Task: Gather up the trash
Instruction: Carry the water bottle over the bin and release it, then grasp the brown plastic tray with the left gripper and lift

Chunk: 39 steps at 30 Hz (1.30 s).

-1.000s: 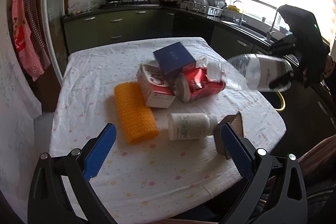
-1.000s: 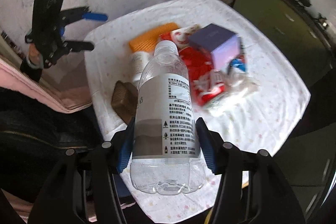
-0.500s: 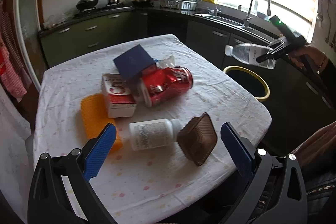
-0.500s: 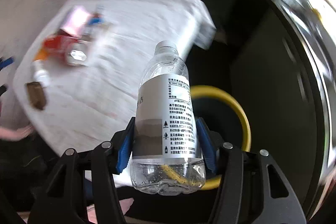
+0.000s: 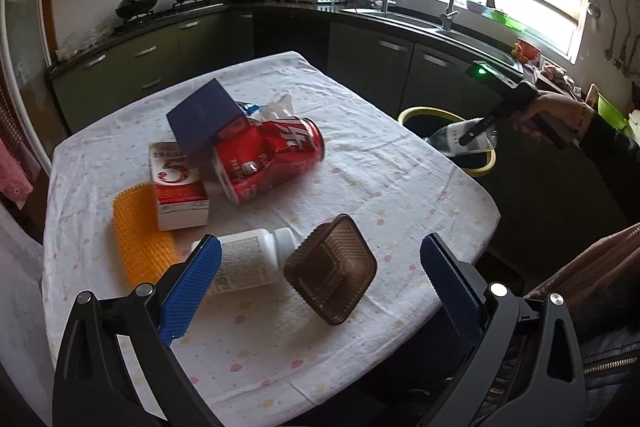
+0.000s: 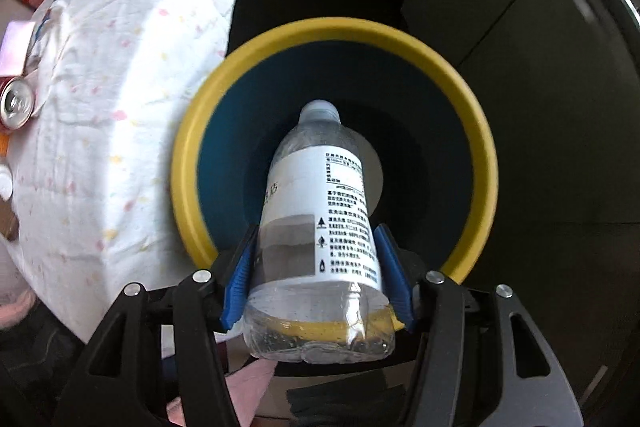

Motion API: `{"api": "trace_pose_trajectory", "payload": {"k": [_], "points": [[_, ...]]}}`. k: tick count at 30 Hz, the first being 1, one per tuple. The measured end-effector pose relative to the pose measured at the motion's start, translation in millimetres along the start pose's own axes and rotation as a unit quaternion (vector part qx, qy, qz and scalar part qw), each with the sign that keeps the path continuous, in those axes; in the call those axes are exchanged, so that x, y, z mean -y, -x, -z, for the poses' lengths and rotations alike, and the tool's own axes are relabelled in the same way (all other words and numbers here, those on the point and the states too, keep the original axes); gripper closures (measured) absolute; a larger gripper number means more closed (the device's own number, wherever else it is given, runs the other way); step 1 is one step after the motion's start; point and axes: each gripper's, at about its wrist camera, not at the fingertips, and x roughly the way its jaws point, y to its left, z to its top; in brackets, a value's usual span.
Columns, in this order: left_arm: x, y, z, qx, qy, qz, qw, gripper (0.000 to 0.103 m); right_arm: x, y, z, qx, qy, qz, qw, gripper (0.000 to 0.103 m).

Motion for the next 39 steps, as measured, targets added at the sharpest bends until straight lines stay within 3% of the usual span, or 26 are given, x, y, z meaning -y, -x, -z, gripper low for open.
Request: {"api": "trace_pose_trajectory", "payload": {"k": [6, 13, 17, 22, 29, 35, 37, 39], "points": [[4, -4, 1, -0.009, -0.006, 0.003, 0.9999, 0.005, 3, 19, 7, 0.04, -0.034, -0.018, 0.998, 0.044], [-3, -11, 7, -0.022, 0.01, -0.01, 0.9997, 0.005, -18, 43, 51, 0.115, -0.052, -0.051, 0.991, 0.044], [-8, -18, 8, -0.033, 0.034, -0.01, 0.9988, 0.006, -34, 45, 73, 0.137, -0.048, -0.067, 0.987, 0.044], [-14, -32, 12, -0.065, 0.078, -0.005, 0.9948, 0.036, -57, 54, 84, 0.152, -0.028, -0.077, 0.985, 0.044], [-11, -48, 25, -0.106, 0.108, -0.015, 0.9883, 0.053, -78, 59, 89, 0.173, -0.005, -0.084, 0.981, 0.044], [-16, -58, 31, -0.12, 0.133, -0.018, 0.9837, 0.078, -86, 57, 95, 0.177, 0.006, -0.092, 0.98, 0.044], [-18, -59, 32, -0.119, 0.139, -0.019, 0.9829, 0.091, -87, 56, 96, 0.176, 0.005, -0.096, 0.98, 0.044], [-18, -59, 32, -0.118, 0.14, -0.019, 0.983, 0.097, -88, 55, 97, 0.177, 0.004, -0.096, 0.979, 0.044]]}}
